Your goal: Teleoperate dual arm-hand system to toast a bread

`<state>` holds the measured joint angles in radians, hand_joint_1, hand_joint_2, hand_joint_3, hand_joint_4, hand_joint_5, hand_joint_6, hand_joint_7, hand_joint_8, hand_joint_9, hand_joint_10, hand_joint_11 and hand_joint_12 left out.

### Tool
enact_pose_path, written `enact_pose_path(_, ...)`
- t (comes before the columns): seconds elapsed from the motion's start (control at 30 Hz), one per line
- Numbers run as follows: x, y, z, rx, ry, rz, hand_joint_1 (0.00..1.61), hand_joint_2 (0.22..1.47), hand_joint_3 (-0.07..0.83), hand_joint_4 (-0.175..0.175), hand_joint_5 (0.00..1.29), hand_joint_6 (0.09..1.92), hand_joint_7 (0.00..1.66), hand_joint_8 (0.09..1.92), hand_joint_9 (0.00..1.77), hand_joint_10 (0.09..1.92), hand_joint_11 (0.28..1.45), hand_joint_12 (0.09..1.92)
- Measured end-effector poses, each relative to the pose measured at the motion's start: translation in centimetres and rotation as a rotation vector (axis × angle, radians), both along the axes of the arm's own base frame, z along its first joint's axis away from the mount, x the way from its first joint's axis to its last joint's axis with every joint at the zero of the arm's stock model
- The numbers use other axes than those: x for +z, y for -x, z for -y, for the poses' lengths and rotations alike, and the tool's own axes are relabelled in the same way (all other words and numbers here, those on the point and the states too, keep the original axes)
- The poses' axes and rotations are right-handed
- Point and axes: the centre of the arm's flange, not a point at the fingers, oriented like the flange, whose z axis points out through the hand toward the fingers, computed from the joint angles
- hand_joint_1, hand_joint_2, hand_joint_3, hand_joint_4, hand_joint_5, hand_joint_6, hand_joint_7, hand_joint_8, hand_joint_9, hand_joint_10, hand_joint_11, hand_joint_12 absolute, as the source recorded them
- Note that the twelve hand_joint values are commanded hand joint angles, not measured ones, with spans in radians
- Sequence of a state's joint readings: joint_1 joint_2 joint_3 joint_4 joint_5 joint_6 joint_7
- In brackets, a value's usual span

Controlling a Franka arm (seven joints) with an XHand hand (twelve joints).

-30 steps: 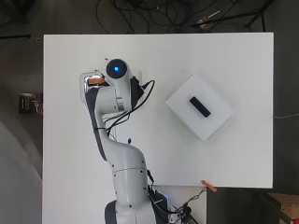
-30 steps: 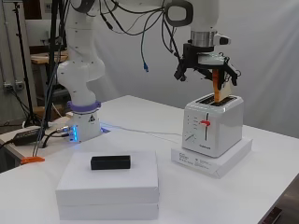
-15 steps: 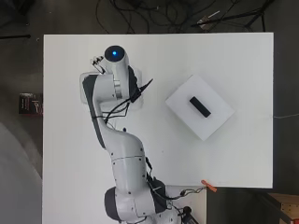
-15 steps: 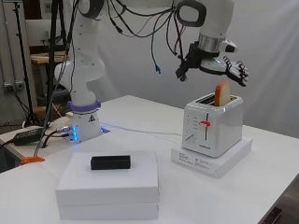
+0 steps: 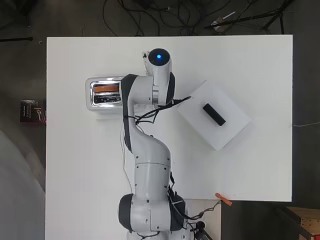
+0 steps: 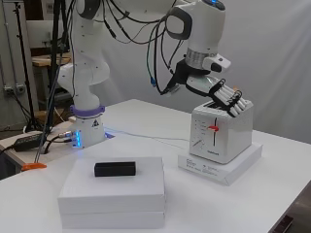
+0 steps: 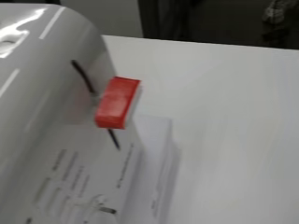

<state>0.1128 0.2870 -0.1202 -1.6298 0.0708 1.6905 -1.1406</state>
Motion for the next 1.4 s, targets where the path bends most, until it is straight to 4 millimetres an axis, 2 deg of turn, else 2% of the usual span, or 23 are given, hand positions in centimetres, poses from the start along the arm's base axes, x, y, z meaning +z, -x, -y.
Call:
enact_pose_path(0.1, -1.4, -0.3, 3.0, -0.104, 0.090, -0.009, 0.00, 1.07, -0.005, -0.057, 0.21, 0.09, 0.23, 0.09, 0.31, 0.09, 0.36, 0.09)
enact_pose_path(0.13, -2.5, -0.3, 3.6, -0.114, 0.095, -0.021, 0.00, 1.07, -0.004, -0.068, 0.22, 0.09, 0.35, 0.09, 0.50, 0.09, 0.45, 0.09)
enact_pose_path(0.17, -3.6, -0.2, 4.0, -0.115, 0.083, -0.036, 0.00, 1.08, -0.004, -0.086, 0.26, 0.09, 0.63, 0.51, 0.82, 0.57, 0.65, 0.61)
enact_pose_path(0.2, -4.7, -0.1, 4.0, -0.108, 0.061, -0.049, 0.00, 1.09, -0.004, -0.088, 0.38, 0.09, 0.92, 1.11, 1.12, 1.14, 0.86, 1.18)
enact_pose_path(0.23, -5.5, 0.0, 4.1, -0.102, 0.039, -0.056, 0.00, 1.10, -0.002, -0.066, 0.55, 0.09, 1.11, 1.50, 1.32, 1.51, 1.01, 1.54)
enact_pose_path(0.27, -6.7, 0.2, 4.2, -0.099, 0.021, -0.061, 0.00, 1.10, -0.001, -0.037, 0.70, 0.09, 1.23, 1.72, 1.44, 1.72, 1.10, 1.73)
enact_pose_path(0.3, -7.7, 0.3, 4.4, -0.101, 0.013, -0.065, 0.01, 1.10, -0.001, -0.015, 0.79, 0.09, 1.29, 1.84, 1.50, 1.83, 1.14, 1.83)
enact_pose_path(0.33, -8.5, 0.5, 4.5, -0.102, 0.011, -0.067, 0.01, 1.10, -0.001, -0.004, 0.84, 0.09, 1.32, 1.89, 1.53, 1.88, 1.16, 1.88)
enact_pose_path(0.4, -9.7, 0.7, 4.5, -0.111, 0.017, -0.074, 0.02, 1.10, -0.001, -0.009, 0.84, 0.09, 1.33, 1.92, 1.55, 1.91, 1.18, 1.91)
enact_pose_path(0.7, -12.3, 1.0, 4.4, -0.041, -0.038, -0.104, 0.11, 1.16, 0.005, -0.014, 0.80, 0.09, 1.35, 1.92, 1.59, 1.92, 1.26, 1.92)
enact_pose_path(0.77, -12.8, 0.6, 4.1, -0.038, -0.046, -0.115, 0.11, 1.16, 0.004, -0.075, 0.59, 0.09, 1.37, 1.92, 1.62, 1.92, 1.29, 1.92)
enact_pose_path(0.83, -13.4, 0.5, 3.8, -0.044, -0.051, -0.128, 0.11, 1.17, 0.003, -0.115, 0.44, 0.09, 1.32, 1.92, 1.62, 1.92, 1.28, 1.92)
enact_pose_path(0.97, -15.0, 0.7, 3.9, -0.069, -0.048, -0.158, 0.12, 1.18, 0.002, -0.137, 0.36, 0.09, 1.24, 1.92, 1.58, 1.92, 1.24, 1.92)
enact_pose_path(1.03, -16.9, 1.2, 4.0, -0.076, -0.053, -0.192, 0.12, 1.18, 0.003, -0.141, 0.35, 0.09, 1.14, 1.92, 1.50, 1.92, 1.13, 1.92)
enact_pose_path(1.13, -18.9, 2.4, 4.3, -0.087, -0.067, -0.226, 0.11, 1.20, 0.004, -0.145, 0.32, 0.09, 0.91, 1.92, 1.25, 1.92, 0.84, 1.90)
enact_pose_path(1.2, -19.5, 2.9, 4.4, -0.094, -0.075, -0.239, 0.04, 1.21, 0.003, -0.145, 0.29, 0.09, 0.79, 1.88, 1.06, 1.92, 0.65, 1.73)
enact_pose_path(1.23, -19.4, 2.8, 4.3, -0.097, -0.076, -0.241, 0.02, 1.21, 0.001, -0.140, 0.27, 0.09, 0.76, 1.70, 0.98, 1.79, 0.59, 1.51)
enact_pose_path(1.27, -19.1, 2.6, 4.3, -0.101, -0.075, -0.237, 0.01, 1.21, 0.001, -0.133, 0.28, 0.09, 0.76, 1.40, 0.93, 1.58, 0.56, 1.23)
enact_pose_path(1.3, -18.4, 2.2, 4.1, -0.104, -0.073, -0.222, 0.00, 1.21, 0.000, -0.118, 0.34, 0.09, 0.81, 1.16, 0.93, 1.39, 0.58, 0.98)
enact_pose_path(1.33, -17.3, 1.8, 4.0, -0.106, -0.070, -0.200, 0.00, 1.21, 0.000, -0.105, 0.39, 0.09, 0.88, 0.96, 0.96, 1.29, 0.61, 0.77)
enact_pose_path(1.4, -14.0, 1.1, 3.9, -0.107, -0.060, -0.141, 0.00, 1.17, -0.003, -0.086, 0.35, 0.09, 0.72, 0.36, 0.86, 0.57, 0.55, 0.30)
